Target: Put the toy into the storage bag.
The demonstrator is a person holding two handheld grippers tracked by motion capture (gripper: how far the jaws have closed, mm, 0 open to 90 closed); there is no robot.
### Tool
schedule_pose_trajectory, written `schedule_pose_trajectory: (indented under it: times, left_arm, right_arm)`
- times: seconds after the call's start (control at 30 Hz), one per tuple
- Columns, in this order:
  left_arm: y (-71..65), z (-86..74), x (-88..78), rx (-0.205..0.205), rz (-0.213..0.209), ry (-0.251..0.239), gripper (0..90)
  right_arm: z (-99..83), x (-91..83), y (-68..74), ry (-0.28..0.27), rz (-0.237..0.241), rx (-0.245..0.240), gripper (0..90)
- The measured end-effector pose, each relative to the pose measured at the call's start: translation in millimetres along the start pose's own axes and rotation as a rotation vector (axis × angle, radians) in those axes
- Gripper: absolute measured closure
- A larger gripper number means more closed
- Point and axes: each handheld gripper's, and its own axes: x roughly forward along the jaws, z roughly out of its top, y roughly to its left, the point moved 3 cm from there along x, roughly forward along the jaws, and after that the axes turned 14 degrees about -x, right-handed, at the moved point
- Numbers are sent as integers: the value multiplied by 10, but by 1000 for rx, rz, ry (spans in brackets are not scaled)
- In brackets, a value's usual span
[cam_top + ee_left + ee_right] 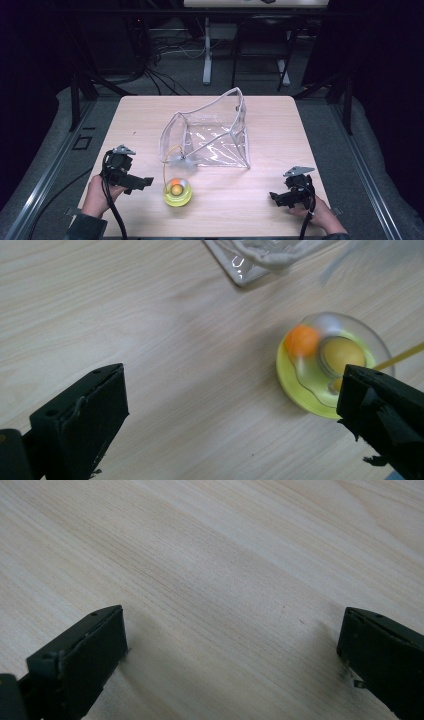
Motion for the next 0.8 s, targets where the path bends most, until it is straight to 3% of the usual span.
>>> schedule_pose_trajectory:
  times: [0.03, 0.1, 0.3, 0.53, 0.8]
  left_arm:
    - [-17, 6, -19, 4, -6, -3, 1]
    - [-61, 19, -57, 14, -19, -9, 2]
    - [-240, 78, -184, 56, -75, -40, 23]
    - [-399, 155, -268, 95, -96, -45, 24]
    - [-444, 208, -296, 125, -99, -26, 56]
  right_arm:
    - [-2, -18, -13, 19, -8, -16, 0]
    - [2, 5, 6, -6, 4, 1, 0]
    - [1, 1, 7, -5, 4, -11, 0]
    - [-1, 5, 10, -12, 5, -10, 0]
    - [0, 8, 8, -15, 5, -14, 0]
